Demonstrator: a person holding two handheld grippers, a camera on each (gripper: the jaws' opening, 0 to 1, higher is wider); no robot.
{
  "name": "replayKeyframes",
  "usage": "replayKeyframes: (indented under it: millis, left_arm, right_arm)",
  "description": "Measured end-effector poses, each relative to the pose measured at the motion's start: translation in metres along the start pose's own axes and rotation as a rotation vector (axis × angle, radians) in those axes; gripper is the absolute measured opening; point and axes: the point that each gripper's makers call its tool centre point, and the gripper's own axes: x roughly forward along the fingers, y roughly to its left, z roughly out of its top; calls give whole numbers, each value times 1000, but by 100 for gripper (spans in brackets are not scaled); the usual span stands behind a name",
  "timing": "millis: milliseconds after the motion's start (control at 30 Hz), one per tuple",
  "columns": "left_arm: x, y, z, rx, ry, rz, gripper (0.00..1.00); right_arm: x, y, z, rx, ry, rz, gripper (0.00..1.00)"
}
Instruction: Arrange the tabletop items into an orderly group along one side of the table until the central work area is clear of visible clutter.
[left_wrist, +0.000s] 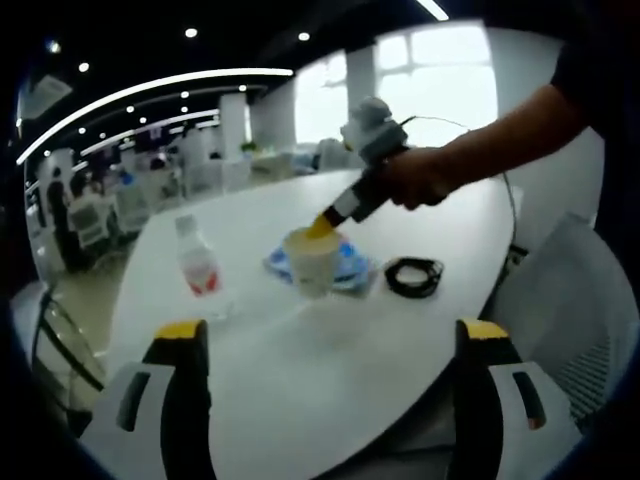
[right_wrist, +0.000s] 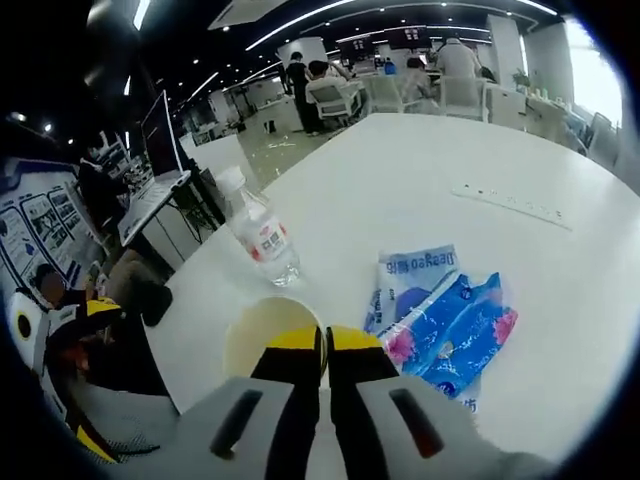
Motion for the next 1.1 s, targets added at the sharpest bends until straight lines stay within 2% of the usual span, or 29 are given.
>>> replayKeyframes:
  millis: [200,567,700,867,1100]
  left_arm:
    - [0,1,-1,-2,5,4,100]
    - [1,2,-3,-6,8,8,100]
    - [1,2,-3,-9,12,10,100]
    - [1,3,-4,-11,15,12,100]
    - [0,3,-5,-14,20,12,100]
  right_arm:
    - [10,-6,13,57,-5,2,0]
    - [29,-12,26,88,-17,-11,0]
    - [36,-14,30,146,-31,-7,0]
    - [44,-15,35,154,-34,-16,0]
    - [61,-12,43,112,-34,-28,0]
